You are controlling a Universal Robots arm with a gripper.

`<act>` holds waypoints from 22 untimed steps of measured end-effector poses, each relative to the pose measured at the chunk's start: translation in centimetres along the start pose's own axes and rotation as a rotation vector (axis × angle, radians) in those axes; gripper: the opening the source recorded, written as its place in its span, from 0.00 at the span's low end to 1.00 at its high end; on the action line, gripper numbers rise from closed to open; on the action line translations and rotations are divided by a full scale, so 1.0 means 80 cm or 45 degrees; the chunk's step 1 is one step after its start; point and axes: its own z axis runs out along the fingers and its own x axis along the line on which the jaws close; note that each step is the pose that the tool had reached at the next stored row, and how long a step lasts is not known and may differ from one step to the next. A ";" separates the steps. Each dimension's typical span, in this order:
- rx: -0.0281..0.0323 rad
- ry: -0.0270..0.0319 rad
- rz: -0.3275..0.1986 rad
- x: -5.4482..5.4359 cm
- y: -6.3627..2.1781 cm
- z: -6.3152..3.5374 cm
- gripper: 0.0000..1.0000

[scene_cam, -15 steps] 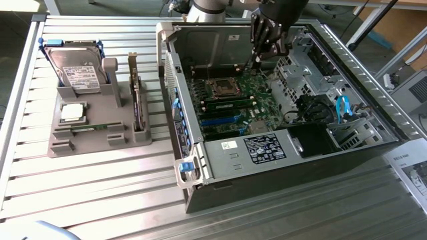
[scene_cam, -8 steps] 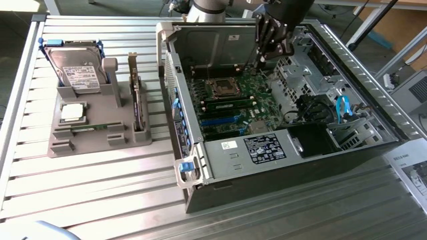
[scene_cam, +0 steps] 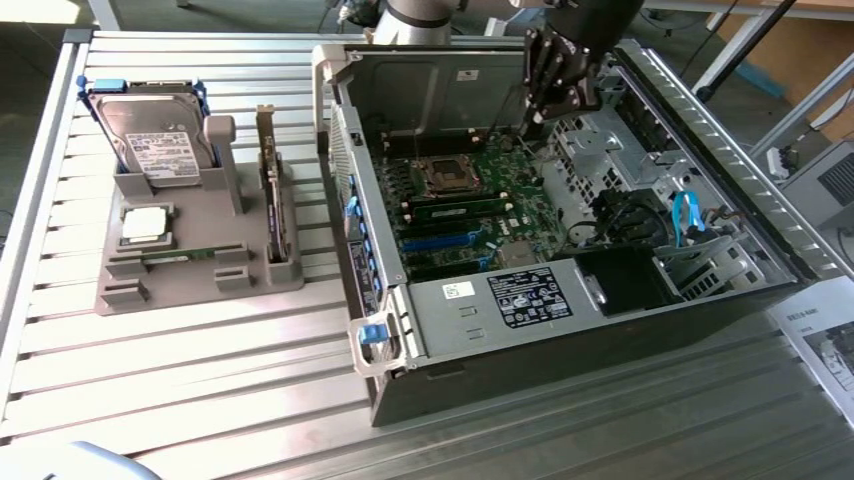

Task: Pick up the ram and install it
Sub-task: 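Press down the ram until it locks into place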

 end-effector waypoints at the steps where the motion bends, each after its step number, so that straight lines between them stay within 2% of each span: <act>1: 0.0000 -0.0001 0.000 0.000 -0.002 0.000 0.10; 8: 0.0001 -0.0002 0.000 0.000 -0.015 0.000 0.10; 15: 0.0000 -0.0003 0.000 0.000 -0.015 0.001 0.10; 22: 0.0002 -0.0002 0.000 0.000 -0.016 0.011 0.10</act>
